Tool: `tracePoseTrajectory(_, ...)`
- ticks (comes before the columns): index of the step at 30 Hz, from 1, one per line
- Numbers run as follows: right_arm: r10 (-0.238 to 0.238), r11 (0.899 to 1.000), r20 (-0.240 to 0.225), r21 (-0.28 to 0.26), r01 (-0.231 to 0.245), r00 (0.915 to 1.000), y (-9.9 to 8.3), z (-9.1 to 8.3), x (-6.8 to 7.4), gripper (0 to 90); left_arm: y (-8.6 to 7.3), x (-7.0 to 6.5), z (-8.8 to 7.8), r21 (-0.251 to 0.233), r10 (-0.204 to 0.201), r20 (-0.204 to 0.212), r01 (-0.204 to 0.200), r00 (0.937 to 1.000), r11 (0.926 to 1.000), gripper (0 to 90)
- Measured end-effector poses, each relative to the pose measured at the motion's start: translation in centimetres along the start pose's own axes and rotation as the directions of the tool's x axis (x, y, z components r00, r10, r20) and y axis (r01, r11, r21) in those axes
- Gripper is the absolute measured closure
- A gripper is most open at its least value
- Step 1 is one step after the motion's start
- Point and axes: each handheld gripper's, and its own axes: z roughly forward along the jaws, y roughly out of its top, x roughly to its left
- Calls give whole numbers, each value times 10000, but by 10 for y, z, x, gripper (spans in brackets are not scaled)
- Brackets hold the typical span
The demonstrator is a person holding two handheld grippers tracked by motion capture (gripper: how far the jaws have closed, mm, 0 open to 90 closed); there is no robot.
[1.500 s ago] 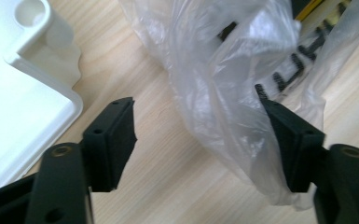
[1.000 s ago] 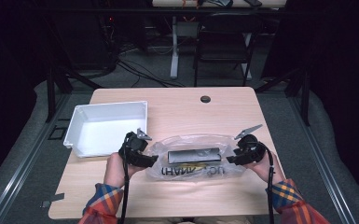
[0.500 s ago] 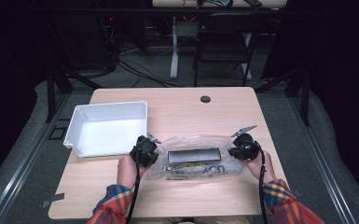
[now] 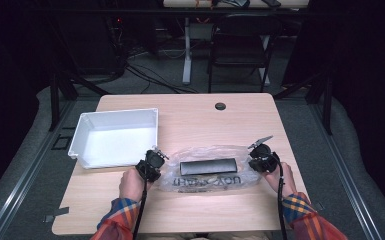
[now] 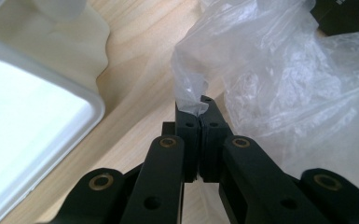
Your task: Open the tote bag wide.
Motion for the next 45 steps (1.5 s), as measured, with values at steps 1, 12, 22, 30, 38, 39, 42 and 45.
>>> tracePoseTrajectory(1,-25,10000,-29,32,25,10000,0,0,0,879,-1,0,-1,-28,-26,-31,26,10000,10000,889)
tracePoseTrajectory(12,-230,9997,-518,16,231,9984,-5,-5,5,882,-18,11,-5,457,-283,275,271,9992,9986,890)
tracePoseTrajectory(22,-436,9990,-655,-123,429,9969,-3,-4,6,876,-32,30,-38,-978,-572,1675,744,9842,9924,379)
tracePoseTrajectory(30,-455,9984,-770,-370,428,9960,-2,-6,7,857,-42,37,-60,-1607,-556,1990,886,9784,9830,209)
tracePoseTrajectory(38,-393,9946,-963,-996,296,9946,2,-8,10,847,-33,29,-61,-2423,-665,1486,1016,9867,9649,277)
tracePoseTrajectory(39,-322,9939,-920,-1080,222,9952,2,-8,10,847,-32,28,-61,-2613,-717,1470,1087,9865,9591,292)
tracePoseTrajectory(42,-223,9909,-1093,-1343,74,9938,4,-11,8,847,-29,27,-63,-2937,-647,1760,1152,9823,9489,285)
tracePoseTrajectory(45,-200,9875,-1129,-1575,19,9934,4,-12,8,850,-24,23,-68,-3486,-302,1810,929,9830,9327,229)
